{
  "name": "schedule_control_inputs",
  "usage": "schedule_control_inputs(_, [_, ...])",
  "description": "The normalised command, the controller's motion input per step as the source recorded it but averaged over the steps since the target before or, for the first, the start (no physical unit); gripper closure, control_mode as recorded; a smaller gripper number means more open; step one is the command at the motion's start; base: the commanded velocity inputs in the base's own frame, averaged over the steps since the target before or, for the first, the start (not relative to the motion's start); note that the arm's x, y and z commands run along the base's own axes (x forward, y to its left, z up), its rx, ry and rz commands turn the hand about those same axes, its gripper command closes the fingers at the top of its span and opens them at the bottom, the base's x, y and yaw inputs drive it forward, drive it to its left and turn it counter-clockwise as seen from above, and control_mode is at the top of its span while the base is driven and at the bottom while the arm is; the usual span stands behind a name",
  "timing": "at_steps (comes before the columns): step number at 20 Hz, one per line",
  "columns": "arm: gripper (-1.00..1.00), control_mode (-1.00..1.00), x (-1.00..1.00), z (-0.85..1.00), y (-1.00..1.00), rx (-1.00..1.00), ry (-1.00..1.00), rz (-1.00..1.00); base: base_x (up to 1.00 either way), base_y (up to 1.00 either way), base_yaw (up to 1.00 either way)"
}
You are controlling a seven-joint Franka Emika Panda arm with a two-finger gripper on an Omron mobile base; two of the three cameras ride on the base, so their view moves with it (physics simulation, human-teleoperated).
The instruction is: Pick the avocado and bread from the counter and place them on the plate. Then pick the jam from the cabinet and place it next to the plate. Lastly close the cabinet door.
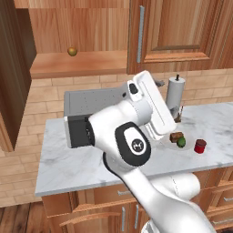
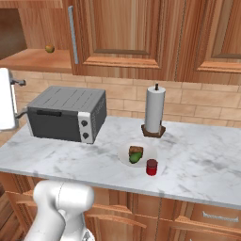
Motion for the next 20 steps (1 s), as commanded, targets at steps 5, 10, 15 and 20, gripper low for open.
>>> schedule_control_inputs(5, [-1.00, -1.00, -0.04, -0.18, 0.18, -0.10, 0.05, 0.00, 0.00, 0.00, 0.00])
schedule_control_inputs(10, [-1.00, -1.00, -0.01, -0.14, 0.24, -0.07, 0.08, -0.03, 0.00, 0.00, 0.00])
schedule_control_inputs(15, [-1.00, -1.00, 0.00, -0.06, 0.34, -0.01, 0.09, -0.05, 0.00, 0.00, 0.00])
schedule_control_inputs(20, [-1.00, -1.00, 0.00, -0.06, 0.40, -0.02, 0.07, -0.05, 0.00, 0.00, 0.00])
